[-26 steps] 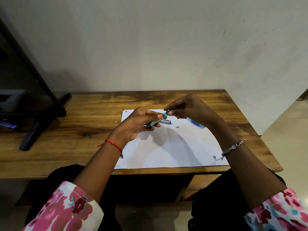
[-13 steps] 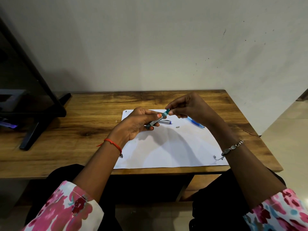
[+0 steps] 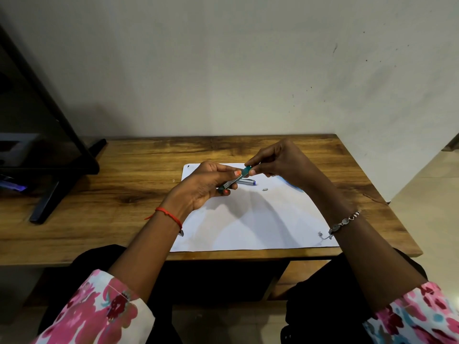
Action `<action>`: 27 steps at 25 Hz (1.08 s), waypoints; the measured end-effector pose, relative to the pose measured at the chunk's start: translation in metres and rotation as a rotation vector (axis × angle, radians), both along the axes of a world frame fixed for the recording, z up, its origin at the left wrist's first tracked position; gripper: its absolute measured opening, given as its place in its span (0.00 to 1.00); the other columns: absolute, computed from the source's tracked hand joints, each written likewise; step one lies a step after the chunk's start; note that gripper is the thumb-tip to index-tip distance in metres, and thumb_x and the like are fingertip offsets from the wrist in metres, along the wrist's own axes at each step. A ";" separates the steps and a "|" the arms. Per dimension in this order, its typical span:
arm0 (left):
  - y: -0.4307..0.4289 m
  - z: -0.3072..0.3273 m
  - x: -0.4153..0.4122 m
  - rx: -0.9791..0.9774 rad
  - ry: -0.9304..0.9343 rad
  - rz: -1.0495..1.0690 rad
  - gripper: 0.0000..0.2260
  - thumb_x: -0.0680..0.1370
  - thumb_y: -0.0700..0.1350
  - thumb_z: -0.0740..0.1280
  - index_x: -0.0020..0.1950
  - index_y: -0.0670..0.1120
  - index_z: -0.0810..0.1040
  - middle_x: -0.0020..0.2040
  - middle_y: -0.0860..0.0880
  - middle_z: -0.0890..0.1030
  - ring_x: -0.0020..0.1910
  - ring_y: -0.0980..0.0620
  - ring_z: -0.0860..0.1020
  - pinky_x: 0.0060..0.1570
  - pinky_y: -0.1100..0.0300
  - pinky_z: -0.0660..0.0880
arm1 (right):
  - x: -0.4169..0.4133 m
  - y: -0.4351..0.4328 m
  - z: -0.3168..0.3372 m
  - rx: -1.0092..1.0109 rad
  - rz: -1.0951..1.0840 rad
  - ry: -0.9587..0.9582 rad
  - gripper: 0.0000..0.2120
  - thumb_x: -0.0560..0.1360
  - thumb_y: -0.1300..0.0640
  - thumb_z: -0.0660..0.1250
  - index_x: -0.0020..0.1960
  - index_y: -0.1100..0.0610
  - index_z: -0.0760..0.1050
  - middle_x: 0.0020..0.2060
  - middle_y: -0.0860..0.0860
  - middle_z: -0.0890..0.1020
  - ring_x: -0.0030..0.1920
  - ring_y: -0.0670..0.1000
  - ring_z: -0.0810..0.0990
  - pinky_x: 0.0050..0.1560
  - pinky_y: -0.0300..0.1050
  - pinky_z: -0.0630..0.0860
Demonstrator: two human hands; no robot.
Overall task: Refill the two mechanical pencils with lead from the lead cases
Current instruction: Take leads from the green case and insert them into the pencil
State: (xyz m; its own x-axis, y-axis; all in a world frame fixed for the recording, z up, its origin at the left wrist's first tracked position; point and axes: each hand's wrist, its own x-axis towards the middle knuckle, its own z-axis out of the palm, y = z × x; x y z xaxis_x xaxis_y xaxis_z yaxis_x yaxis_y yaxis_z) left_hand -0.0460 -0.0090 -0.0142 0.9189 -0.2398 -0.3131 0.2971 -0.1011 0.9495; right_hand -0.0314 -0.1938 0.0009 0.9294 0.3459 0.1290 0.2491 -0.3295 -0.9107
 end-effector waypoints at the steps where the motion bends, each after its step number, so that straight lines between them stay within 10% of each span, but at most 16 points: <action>1: 0.000 0.000 0.000 -0.006 0.004 -0.001 0.05 0.74 0.40 0.68 0.48 0.40 0.81 0.38 0.46 0.79 0.30 0.58 0.78 0.32 0.66 0.74 | 0.000 0.000 0.000 -0.001 0.000 -0.014 0.11 0.64 0.69 0.74 0.46 0.63 0.82 0.26 0.47 0.80 0.27 0.47 0.68 0.29 0.37 0.65; 7: 0.004 0.004 0.001 0.012 -0.015 0.022 0.04 0.73 0.44 0.69 0.44 0.45 0.83 0.37 0.50 0.85 0.36 0.54 0.83 0.41 0.63 0.79 | -0.002 -0.008 0.005 -0.149 -0.014 -0.062 0.10 0.63 0.62 0.77 0.44 0.56 0.84 0.40 0.65 0.82 0.37 0.57 0.69 0.38 0.44 0.65; 12: 0.013 0.003 0.007 0.061 -0.118 0.062 0.06 0.72 0.45 0.69 0.46 0.45 0.83 0.44 0.52 0.85 0.42 0.55 0.83 0.48 0.62 0.78 | -0.007 0.000 -0.004 -0.483 0.138 0.040 0.09 0.62 0.60 0.78 0.42 0.56 0.84 0.27 0.42 0.80 0.30 0.43 0.70 0.32 0.35 0.64; 16: 0.012 0.000 0.007 0.105 -0.152 0.032 0.04 0.73 0.43 0.69 0.45 0.44 0.82 0.35 0.58 0.85 0.37 0.60 0.83 0.39 0.69 0.77 | -0.009 0.007 -0.009 -0.703 0.204 0.080 0.12 0.64 0.60 0.77 0.47 0.59 0.83 0.34 0.45 0.79 0.32 0.43 0.71 0.31 0.24 0.66; 22: 0.006 -0.002 0.007 0.091 -0.164 0.010 0.04 0.73 0.41 0.69 0.45 0.45 0.83 0.35 0.57 0.84 0.36 0.61 0.82 0.40 0.69 0.77 | -0.001 0.002 -0.010 0.043 -0.163 0.194 0.02 0.67 0.62 0.74 0.39 0.61 0.83 0.28 0.46 0.82 0.25 0.43 0.69 0.25 0.33 0.64; 27: 0.002 -0.002 0.010 0.099 -0.172 -0.016 0.07 0.73 0.41 0.69 0.50 0.43 0.82 0.43 0.53 0.83 0.38 0.61 0.82 0.40 0.69 0.77 | -0.003 0.005 -0.013 0.242 -0.246 0.315 0.06 0.70 0.63 0.71 0.44 0.65 0.81 0.37 0.56 0.82 0.28 0.49 0.71 0.26 0.37 0.66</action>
State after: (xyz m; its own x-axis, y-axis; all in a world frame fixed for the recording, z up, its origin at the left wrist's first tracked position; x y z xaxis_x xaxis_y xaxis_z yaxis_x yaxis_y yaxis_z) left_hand -0.0358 -0.0074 -0.0166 0.9572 -0.2308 -0.1746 0.1289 -0.1999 0.9713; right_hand -0.0342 -0.1885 -0.0121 0.9869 0.1047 -0.1224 -0.1105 -0.1126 -0.9875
